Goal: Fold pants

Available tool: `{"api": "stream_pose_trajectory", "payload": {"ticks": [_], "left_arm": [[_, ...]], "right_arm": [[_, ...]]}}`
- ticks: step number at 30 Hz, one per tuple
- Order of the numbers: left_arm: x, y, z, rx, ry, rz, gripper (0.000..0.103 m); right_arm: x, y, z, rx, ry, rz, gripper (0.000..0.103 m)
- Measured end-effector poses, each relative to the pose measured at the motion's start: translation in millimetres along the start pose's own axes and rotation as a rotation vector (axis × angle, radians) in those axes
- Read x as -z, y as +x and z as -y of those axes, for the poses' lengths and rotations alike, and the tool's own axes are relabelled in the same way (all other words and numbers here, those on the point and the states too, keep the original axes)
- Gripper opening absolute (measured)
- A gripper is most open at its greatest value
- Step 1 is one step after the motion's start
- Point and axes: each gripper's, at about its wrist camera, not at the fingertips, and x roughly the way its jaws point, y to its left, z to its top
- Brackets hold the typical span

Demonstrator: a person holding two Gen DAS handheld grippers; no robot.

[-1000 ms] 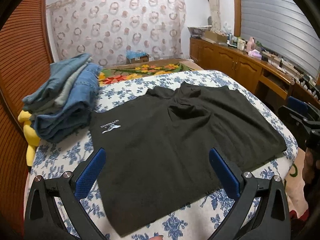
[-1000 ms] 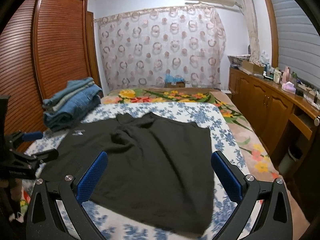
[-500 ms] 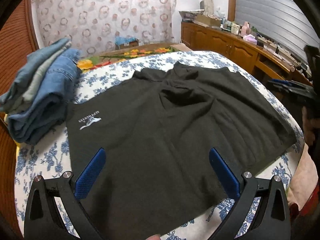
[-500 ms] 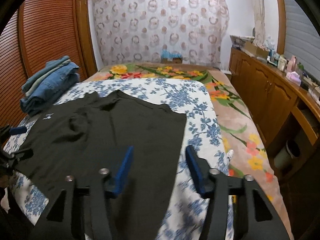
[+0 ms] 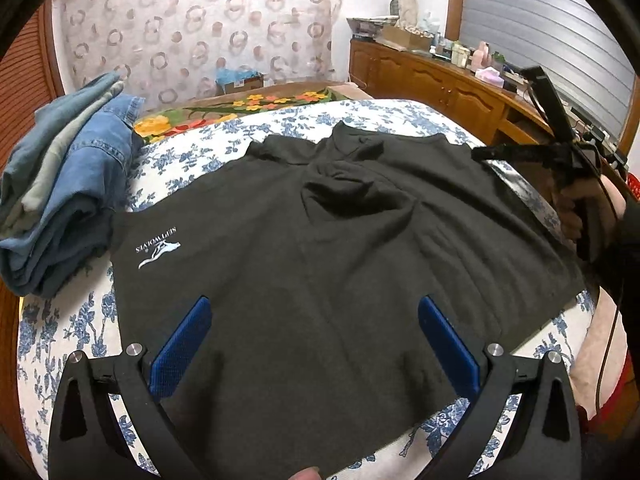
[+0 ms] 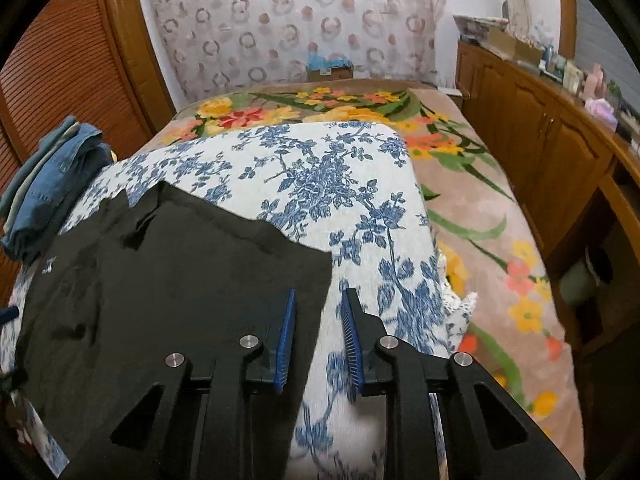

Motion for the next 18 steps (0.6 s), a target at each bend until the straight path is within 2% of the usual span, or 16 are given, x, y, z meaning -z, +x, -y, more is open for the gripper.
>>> {"api": "stream_pose_trajectory", "payload": {"ticks": [5, 7, 9, 11, 16, 18], "left_arm": [[3, 11, -1, 0.001, -0.001, -0.041, 0.103], [4, 16, -1, -0.002, -0.002, -0.058, 0.103], [6, 20, -2, -0.003, -0.004, -0.073, 0.103], [8, 25, -2, -0.002, -0.002, -0.087, 0.103], [10, 27, 0, -0.008, 0.015, -0.092, 0.103], [11, 28, -1, -0.007, 0.014, -0.09, 0.103]], "right_arm": [[-6, -3, -4, 0.003, -0.015, 0.0, 0.024], [-3, -7, -9, -0.006, -0.033, -0.003, 0.009], [-2, -7, -10, -0.009, -0.051, 0.0, 0.004], [1, -12, -6, -0.014, -0.049, 0.006, 0.003], [0, -23, 19, 0.067, 0.006, 0.052, 0.003], [4, -25, 25, 0.071, 0.015, 0.047, 0.003]]}}
